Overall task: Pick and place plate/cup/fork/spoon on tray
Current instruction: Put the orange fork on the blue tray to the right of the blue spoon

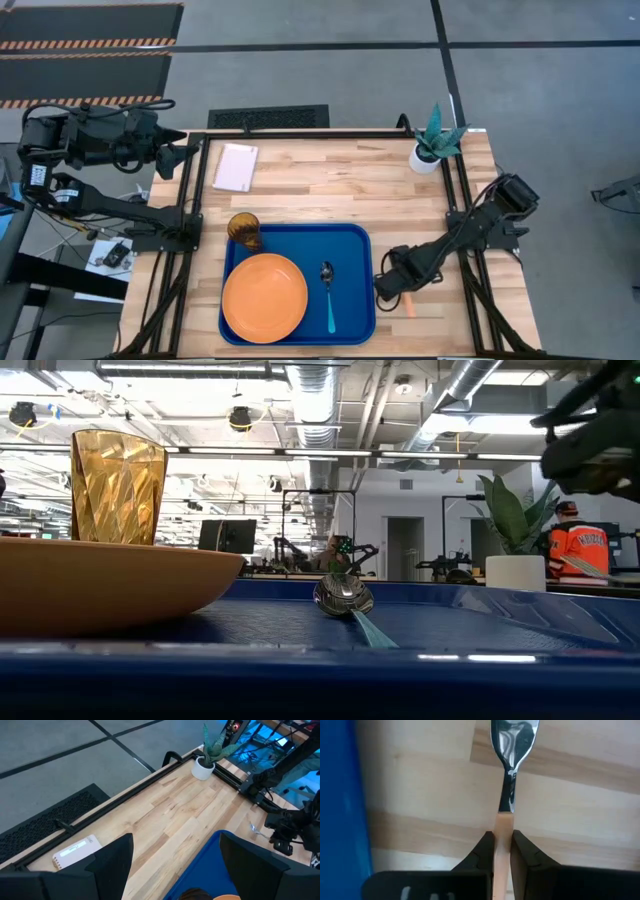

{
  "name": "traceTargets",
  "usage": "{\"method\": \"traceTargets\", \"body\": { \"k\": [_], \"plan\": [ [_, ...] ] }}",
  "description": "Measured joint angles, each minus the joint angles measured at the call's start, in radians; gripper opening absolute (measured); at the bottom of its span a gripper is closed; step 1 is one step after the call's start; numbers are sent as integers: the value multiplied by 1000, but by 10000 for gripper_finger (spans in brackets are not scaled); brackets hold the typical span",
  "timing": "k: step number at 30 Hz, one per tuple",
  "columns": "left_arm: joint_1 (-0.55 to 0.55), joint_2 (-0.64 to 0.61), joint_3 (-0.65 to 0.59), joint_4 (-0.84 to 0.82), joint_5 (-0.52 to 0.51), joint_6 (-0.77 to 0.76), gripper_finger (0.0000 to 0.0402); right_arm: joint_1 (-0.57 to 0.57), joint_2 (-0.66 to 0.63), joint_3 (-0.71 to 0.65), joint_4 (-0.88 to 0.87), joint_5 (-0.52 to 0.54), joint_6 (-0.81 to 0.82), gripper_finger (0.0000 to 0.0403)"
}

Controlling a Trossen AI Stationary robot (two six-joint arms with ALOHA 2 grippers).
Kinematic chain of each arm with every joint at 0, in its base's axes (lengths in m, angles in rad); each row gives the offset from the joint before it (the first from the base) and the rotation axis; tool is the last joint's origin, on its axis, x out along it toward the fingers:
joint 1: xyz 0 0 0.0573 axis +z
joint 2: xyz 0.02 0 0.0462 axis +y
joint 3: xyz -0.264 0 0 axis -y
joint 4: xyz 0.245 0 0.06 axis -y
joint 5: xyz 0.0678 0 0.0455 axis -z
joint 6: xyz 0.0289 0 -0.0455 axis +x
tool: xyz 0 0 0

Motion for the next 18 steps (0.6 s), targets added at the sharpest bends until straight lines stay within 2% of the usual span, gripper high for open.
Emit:
{"method": "traceTargets", "body": {
  "k": [6,18],
  "plan": [
    [0,0,0,0,0,-4,282,-37,-1,63,-30,13,-51,39],
    [0,0,0,0,0,-14,282,-107,-2,180,9,144,-85,42]
  ]
}}
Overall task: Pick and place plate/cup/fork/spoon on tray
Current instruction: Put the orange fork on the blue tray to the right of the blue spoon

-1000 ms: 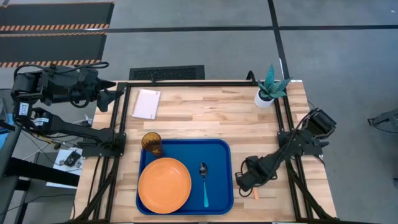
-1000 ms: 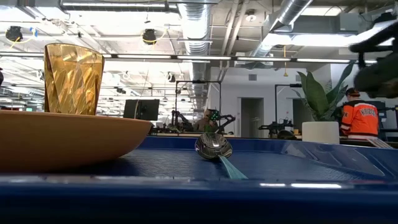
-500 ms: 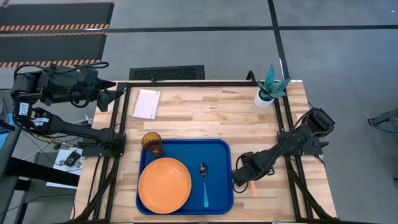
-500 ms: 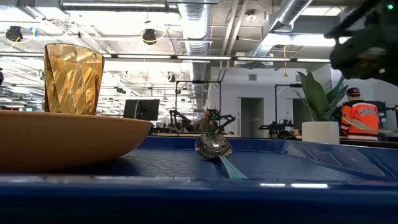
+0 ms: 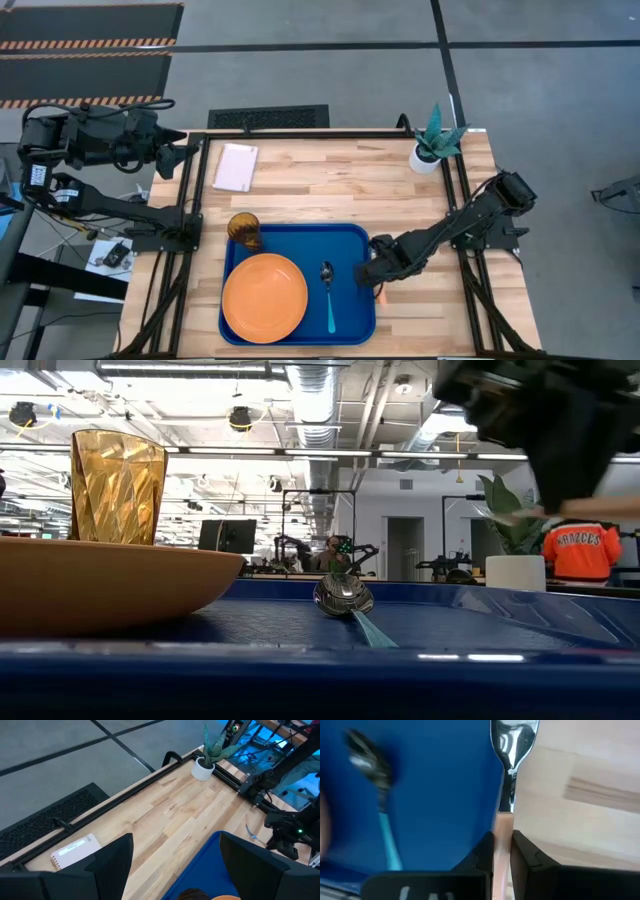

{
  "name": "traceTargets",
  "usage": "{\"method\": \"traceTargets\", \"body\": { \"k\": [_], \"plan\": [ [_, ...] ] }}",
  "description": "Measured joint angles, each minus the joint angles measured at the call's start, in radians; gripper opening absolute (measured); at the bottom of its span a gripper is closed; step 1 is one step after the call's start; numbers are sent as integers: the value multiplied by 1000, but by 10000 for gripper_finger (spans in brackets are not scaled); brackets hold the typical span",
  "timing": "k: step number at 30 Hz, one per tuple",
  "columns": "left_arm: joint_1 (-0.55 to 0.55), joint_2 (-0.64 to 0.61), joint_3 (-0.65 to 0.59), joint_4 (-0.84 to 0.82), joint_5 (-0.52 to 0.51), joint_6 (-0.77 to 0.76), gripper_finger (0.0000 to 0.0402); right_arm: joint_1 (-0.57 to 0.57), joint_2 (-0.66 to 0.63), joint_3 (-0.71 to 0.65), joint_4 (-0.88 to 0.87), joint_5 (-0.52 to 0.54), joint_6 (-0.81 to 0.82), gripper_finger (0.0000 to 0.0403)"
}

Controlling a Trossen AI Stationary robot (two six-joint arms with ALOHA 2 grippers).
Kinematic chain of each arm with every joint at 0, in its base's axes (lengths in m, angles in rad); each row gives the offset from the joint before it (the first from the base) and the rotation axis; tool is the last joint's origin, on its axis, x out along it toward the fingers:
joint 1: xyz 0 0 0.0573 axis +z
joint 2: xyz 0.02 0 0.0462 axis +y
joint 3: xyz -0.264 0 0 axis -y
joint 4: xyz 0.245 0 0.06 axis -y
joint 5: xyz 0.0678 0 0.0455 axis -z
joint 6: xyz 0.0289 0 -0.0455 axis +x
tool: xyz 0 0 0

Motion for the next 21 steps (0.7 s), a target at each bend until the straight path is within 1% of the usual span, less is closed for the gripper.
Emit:
{"method": "traceTargets", "body": {
  "k": [7,13,18,21],
  "plan": [
    [0,0,0,0,0,-8,282,-1,0,54,67,95,1,42],
    [0,0,0,0,-18,-9,282,1,2,56,137,168,38,42],
    [0,0,0,0,-21,-10,282,2,2,56,165,204,38,42],
    [0,0,0,0,-21,-11,282,4,2,56,180,202,38,42]
  ]
}}
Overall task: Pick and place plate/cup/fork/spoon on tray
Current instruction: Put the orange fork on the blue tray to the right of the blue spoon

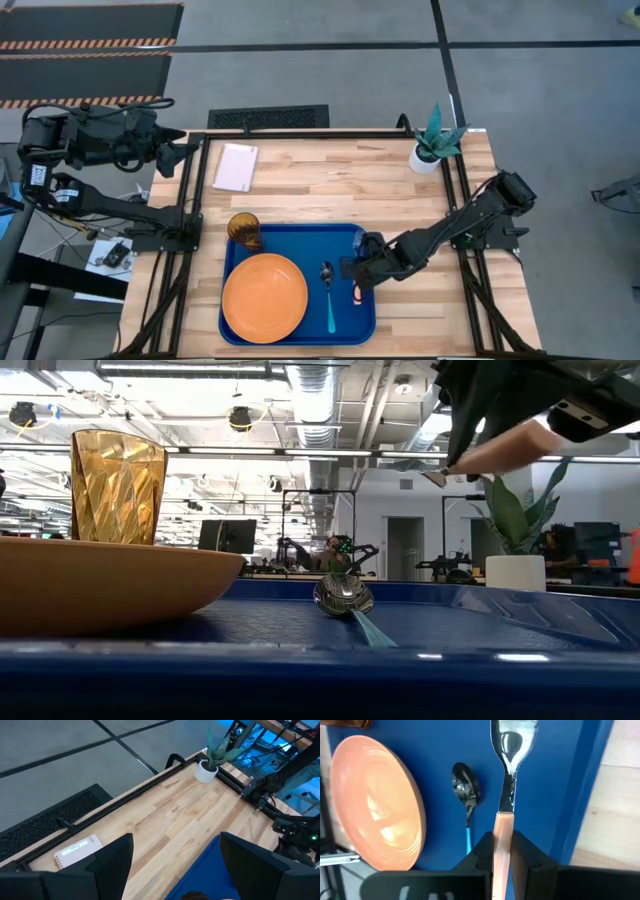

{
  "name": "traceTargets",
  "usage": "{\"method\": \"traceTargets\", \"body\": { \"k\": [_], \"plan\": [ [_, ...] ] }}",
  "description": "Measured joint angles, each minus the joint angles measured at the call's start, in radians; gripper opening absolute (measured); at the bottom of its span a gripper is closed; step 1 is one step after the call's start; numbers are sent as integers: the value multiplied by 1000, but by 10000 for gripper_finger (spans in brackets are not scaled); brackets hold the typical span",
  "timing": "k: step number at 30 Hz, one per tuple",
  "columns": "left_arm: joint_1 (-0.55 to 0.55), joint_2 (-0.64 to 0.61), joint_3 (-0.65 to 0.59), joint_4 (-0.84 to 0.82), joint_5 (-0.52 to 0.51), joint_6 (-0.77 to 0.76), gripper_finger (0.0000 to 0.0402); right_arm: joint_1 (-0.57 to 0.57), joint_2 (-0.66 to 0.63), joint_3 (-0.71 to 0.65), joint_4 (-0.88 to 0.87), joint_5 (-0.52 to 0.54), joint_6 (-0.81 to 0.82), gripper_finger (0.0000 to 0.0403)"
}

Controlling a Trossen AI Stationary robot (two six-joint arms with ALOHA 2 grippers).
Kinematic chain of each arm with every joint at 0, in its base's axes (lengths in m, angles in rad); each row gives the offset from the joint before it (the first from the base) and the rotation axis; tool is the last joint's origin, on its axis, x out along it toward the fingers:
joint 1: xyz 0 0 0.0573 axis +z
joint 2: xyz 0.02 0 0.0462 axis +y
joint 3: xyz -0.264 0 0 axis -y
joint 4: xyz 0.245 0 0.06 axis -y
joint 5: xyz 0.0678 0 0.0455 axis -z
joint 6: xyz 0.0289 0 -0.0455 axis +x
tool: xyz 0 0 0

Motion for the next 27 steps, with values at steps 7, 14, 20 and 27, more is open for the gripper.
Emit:
{"method": "traceTargets", "body": {
  "k": [7,14,20,27],
  "plan": [
    [0,0,0,0,-2,1,282,13,77,9,99,-8,-5,42],
    [0,0,0,-1,-2,0,282,20,181,130,19,-44,-34,42],
    [0,0,0,-1,-2,-3,282,16,284,264,-110,-63,-61,43],
    [0,0,0,-1,-2,-15,282,16,347,340,-193,-89,-60,43]
  ]
}}
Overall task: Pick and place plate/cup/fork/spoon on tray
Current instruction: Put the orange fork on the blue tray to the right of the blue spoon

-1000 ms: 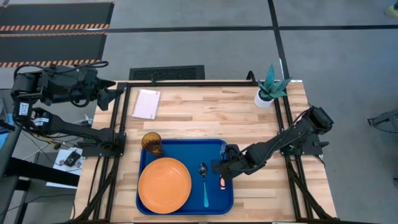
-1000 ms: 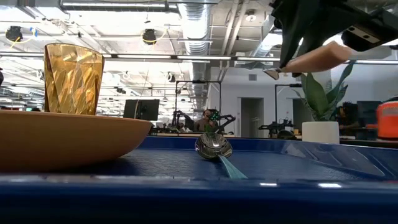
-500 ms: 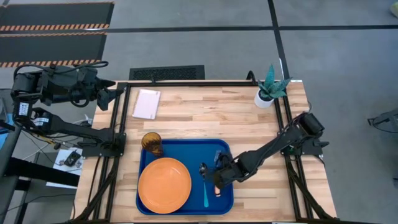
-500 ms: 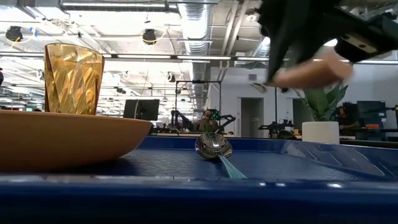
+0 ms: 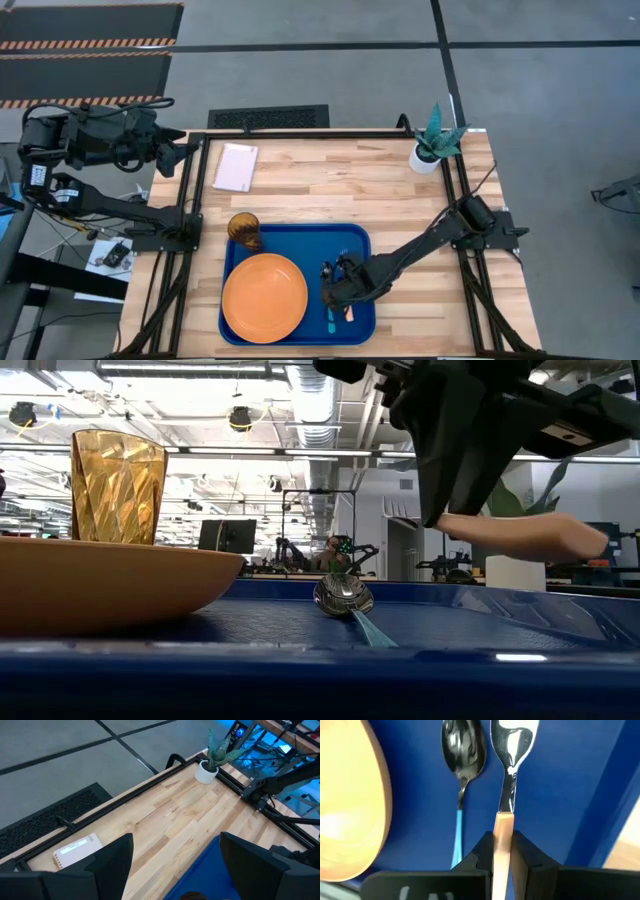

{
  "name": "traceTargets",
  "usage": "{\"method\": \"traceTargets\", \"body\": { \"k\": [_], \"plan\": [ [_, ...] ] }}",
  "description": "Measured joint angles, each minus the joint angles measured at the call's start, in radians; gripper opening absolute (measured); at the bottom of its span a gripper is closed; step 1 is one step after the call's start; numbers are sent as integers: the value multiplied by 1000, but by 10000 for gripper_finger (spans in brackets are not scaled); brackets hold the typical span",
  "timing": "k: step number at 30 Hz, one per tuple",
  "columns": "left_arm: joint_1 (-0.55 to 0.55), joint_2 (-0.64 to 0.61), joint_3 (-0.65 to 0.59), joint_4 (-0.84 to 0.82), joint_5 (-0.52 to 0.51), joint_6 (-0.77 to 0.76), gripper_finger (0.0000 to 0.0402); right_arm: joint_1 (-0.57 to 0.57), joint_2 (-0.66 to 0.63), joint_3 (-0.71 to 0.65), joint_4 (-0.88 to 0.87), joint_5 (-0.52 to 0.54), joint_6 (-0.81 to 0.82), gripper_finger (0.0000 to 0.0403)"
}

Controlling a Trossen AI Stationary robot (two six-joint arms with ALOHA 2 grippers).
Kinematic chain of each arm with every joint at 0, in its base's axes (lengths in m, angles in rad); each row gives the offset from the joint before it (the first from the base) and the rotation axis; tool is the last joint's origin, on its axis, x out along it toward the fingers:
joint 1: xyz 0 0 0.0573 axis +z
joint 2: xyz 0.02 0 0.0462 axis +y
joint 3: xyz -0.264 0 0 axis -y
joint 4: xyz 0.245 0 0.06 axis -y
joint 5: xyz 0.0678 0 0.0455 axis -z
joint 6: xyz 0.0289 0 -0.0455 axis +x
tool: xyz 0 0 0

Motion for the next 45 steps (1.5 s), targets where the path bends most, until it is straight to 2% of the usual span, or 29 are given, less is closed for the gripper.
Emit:
{"method": "traceTargets", "body": {
  "k": [10,15,45],
  "plan": [
    [0,0,0,-1,1,0,282,0,20,3,15,4,27,43],
    [0,0,0,-1,1,2,282,1,64,0,39,-36,27,43],
    [0,0,0,-1,-4,13,282,5,99,0,62,-44,58,44]
  ]
}}
